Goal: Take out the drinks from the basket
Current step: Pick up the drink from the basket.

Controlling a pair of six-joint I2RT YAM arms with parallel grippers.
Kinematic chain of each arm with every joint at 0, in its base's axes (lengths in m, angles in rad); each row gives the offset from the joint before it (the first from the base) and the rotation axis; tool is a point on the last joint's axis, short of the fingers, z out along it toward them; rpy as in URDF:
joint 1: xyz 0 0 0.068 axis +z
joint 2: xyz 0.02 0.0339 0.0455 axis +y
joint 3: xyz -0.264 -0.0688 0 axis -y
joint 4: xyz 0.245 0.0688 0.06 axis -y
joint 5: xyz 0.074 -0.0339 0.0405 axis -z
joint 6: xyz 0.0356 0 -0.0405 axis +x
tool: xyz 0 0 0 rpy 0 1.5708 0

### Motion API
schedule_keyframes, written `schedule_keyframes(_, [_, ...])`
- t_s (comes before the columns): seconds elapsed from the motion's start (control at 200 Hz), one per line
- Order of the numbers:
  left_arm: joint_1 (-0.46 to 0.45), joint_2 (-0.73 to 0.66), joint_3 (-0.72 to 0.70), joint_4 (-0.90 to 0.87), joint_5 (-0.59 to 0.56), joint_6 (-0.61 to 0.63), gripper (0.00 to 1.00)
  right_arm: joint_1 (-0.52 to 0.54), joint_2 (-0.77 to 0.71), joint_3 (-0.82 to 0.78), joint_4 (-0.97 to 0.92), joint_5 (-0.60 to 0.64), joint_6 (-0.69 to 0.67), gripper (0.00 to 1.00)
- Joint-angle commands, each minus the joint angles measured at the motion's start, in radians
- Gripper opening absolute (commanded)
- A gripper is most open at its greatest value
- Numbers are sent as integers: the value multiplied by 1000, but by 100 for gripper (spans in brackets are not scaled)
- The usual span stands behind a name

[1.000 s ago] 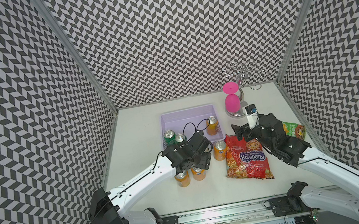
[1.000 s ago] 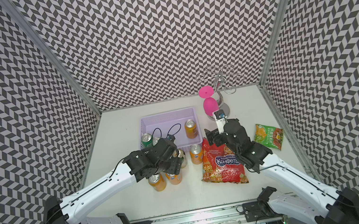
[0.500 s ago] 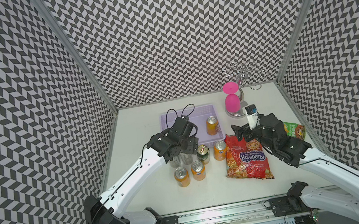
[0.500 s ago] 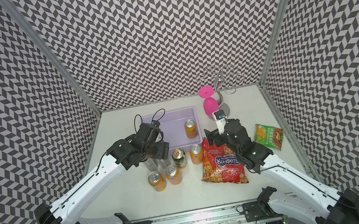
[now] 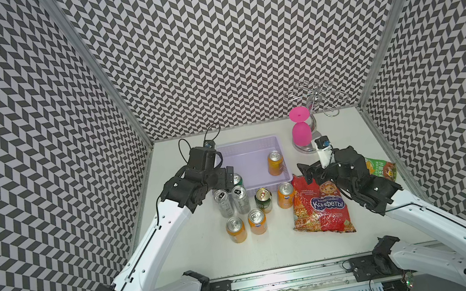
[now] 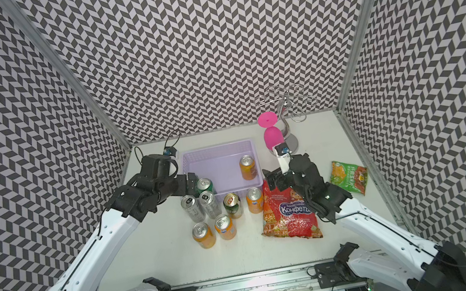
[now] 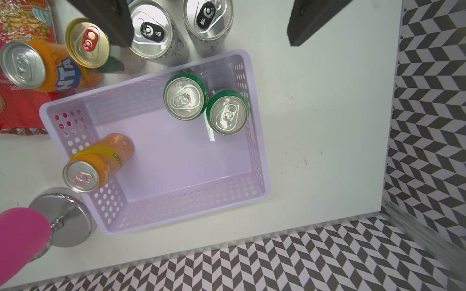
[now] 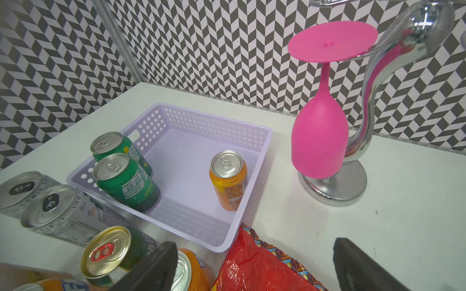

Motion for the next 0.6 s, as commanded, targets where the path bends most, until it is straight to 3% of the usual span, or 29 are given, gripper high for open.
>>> schedule_keyframes(0.0, [45, -50, -51, 98, 46, 34, 99, -1, 41, 68, 32, -61, 3, 100])
schedule_keyframes(0.245, [88, -169, -159, 230, 56, 30, 99, 40, 211, 188, 28, -71, 4, 100])
schedule_keyframes(0.596, [103, -287, -294, 352, -19, 22, 99, 76, 497, 364, 17, -67, -24, 100])
